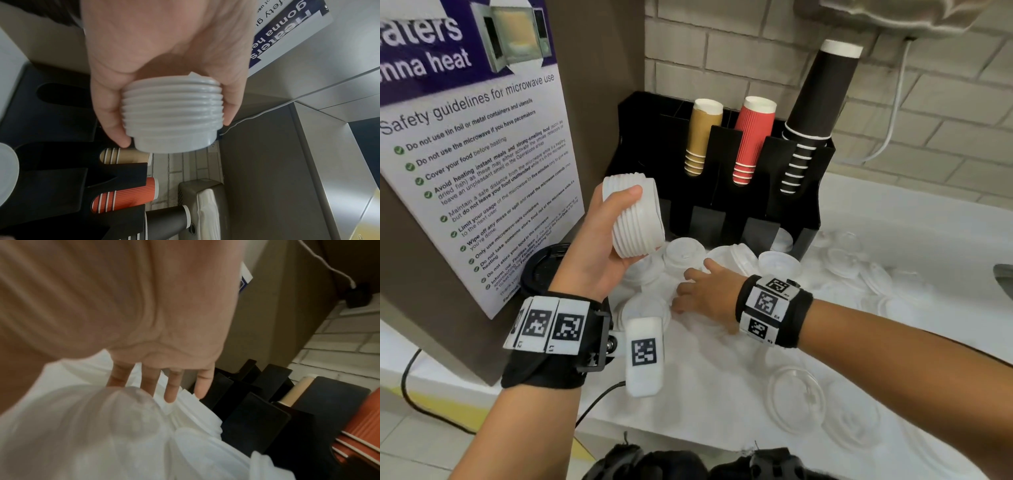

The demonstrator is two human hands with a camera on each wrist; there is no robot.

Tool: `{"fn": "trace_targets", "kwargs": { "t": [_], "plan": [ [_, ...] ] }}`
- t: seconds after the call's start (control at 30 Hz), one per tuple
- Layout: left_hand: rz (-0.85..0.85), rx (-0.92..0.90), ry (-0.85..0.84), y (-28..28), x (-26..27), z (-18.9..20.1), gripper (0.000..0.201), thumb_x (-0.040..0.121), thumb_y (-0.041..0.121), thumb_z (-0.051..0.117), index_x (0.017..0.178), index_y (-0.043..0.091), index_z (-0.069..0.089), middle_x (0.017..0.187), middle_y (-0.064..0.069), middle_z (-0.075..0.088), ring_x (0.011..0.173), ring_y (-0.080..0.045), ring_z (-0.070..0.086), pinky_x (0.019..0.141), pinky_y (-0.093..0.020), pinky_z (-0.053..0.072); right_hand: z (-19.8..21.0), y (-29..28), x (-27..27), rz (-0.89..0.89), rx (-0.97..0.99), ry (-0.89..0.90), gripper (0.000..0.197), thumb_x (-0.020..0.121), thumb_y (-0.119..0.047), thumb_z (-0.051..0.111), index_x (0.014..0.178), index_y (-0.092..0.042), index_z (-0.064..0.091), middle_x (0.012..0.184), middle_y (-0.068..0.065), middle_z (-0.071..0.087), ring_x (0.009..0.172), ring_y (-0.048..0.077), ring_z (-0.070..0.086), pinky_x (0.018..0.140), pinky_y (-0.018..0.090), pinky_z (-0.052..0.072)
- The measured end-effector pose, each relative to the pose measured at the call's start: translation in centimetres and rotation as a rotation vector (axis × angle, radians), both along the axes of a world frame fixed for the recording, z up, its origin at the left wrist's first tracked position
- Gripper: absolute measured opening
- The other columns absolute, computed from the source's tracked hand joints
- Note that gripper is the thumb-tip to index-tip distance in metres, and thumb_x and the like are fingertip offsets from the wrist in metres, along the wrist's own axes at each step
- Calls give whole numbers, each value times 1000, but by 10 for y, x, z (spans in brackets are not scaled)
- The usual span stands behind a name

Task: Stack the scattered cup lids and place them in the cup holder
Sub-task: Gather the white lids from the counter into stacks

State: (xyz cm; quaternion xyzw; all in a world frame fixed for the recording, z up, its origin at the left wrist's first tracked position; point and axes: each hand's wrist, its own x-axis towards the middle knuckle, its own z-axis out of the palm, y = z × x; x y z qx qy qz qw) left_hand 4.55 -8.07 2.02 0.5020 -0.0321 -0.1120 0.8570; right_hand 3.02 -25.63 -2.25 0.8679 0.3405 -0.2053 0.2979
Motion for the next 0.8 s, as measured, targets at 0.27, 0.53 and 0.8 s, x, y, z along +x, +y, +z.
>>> {"fn": "trace_targets", "kwargs": {
  "t": [0.27, 0.53, 0.8],
  "plan": [
    [9, 5, -1, -2, -2, 3, 70, 72, 39, 66, 138, 22, 48, 118, -1, 59, 103, -19, 61, 74, -38, 56, -8, 3, 3, 114, -2, -88, 70, 86, -21, 61, 146, -27, 26, 145, 1, 33, 133, 27, 27, 103, 42, 26],
    [11, 5, -10, -1, -6, 5, 72, 73, 38, 65, 140, 21, 46, 115, -1, 60, 100, -17, 61, 74, -36, 57, -17, 0, 5, 156, 10, -171, 42, 98, -17, 44, 140, -17, 38, 145, 6, 33, 129, 26, 35, 93, 32, 37],
    [26, 4, -16, 1, -9, 5, 71, 73, 38, 64, 140, 22, 45, 117, -1, 59, 105, -19, 59, 78, -39, 55, -10, -7, 10, 161, -27, -239, 66, 82, -24, 66, 141, -24, 35, 148, 5, 25, 135, 30, 26, 106, 48, 27]
  ]
}}
